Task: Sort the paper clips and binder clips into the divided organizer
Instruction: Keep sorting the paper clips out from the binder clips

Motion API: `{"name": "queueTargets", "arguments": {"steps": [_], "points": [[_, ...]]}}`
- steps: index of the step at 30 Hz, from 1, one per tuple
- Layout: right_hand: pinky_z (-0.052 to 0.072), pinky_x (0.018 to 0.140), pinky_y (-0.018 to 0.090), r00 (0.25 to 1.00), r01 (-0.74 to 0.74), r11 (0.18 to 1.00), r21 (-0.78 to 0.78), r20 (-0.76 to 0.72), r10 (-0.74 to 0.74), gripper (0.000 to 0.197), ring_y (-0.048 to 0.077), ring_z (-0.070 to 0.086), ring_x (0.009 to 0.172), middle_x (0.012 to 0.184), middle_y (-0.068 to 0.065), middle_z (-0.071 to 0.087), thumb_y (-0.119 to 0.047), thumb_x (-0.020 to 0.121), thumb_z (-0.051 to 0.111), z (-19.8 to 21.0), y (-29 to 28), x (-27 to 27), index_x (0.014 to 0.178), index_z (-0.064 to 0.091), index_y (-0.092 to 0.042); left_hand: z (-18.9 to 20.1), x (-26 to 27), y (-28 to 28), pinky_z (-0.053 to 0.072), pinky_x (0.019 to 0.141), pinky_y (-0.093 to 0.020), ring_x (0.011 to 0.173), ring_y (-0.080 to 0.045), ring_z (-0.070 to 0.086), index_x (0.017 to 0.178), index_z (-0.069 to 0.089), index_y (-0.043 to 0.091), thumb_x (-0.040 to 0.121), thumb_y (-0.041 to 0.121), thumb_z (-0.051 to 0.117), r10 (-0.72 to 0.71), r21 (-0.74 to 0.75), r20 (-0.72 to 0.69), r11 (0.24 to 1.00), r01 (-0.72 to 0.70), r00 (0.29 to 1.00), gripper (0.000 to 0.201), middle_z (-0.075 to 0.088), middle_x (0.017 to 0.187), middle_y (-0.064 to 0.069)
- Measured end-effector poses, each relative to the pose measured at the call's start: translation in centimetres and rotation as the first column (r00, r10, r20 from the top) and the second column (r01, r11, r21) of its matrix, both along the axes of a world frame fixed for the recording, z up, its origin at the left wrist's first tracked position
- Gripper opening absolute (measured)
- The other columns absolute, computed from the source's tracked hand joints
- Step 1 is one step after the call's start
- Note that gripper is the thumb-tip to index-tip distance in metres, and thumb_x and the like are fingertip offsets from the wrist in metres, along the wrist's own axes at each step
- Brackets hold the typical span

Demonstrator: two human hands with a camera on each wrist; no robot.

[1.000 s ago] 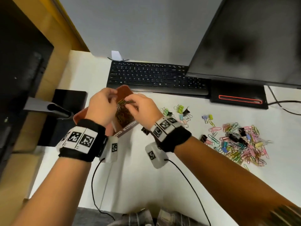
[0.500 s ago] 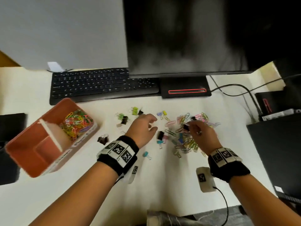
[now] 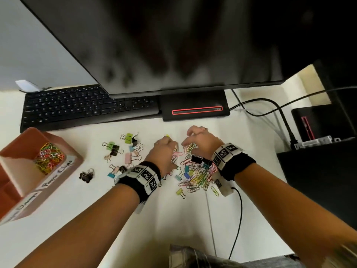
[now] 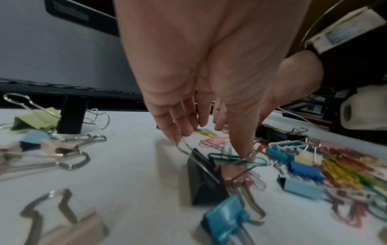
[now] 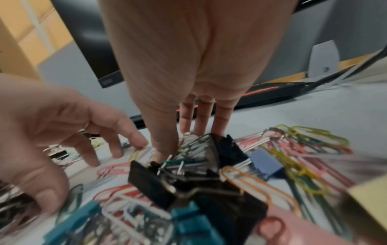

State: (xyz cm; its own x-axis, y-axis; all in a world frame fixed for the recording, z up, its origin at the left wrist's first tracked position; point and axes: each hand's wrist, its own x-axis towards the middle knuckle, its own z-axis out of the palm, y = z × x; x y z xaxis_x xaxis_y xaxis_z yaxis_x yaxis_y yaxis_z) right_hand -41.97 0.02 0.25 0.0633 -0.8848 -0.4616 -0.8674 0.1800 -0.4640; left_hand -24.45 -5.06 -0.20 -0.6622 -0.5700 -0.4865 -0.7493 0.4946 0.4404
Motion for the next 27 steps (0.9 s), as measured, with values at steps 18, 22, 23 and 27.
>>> {"name": "queueTargets", "arguments": {"steps": [18,22,23,27], "points": [[0.047,0.083,0.029,0.995,0.101,0.995,0.024,0.005,-0.101,0.014,0.023,0.058,0.095,0.105,0.008,0.058,-0.015,0.084,0.063,-0.8,0.1,0.8,0.097,0.069,-0.010,-1.9,0.4,-1.0,0.048,0.082,-0.035,0.091,-0.028,0.056,0.098,0.059,0.013,0.084,0.013,0.062,-0.075,-0.068,0.024,0.995,0.076,0.997,0.014,0.054,0.099,-0.007],[0.049,0.086,0.033,0.998,0.055,0.998,0.033,-0.029,-0.055,0.016,0.023,0.060,0.095,0.105,0.006,0.065,-0.016,0.087,0.058,-0.7,0.2,1.2,0.099,0.067,-0.012,-2.1,0.3,-0.8,0.050,0.082,-0.039,0.092,-0.029,0.054,0.099,0.057,0.013,0.075,0.011,0.071,-0.127,-0.111,0.092,0.984,0.137,0.988,0.028,0.048,0.101,-0.006],[0.050,0.086,0.035,0.998,0.049,0.999,0.024,-0.044,-0.048,0.016,0.022,0.060,0.095,0.103,0.004,0.067,-0.018,0.087,0.056,-0.8,0.3,1.3,0.099,0.067,-0.014,-2.1,0.3,-0.7,0.051,0.083,-0.039,0.092,-0.029,0.054,0.102,0.056,0.012,0.073,0.011,0.073,-0.140,-0.114,0.117,0.982,0.153,0.983,0.034,0.048,0.103,-0.008],[0.048,0.088,0.036,0.991,-0.010,1.000,0.010,-0.136,0.011,0.019,0.019,0.061,0.094,0.102,-0.002,0.069,-0.027,0.090,0.050,-0.3,0.4,1.6,0.101,0.065,-0.020,-2.1,0.5,-0.9,0.050,0.087,-0.040,0.098,-0.030,0.055,0.112,0.051,0.009,0.071,0.010,0.075,-0.152,-0.120,0.123,0.979,0.167,0.981,0.047,0.050,0.110,-0.011]]}}
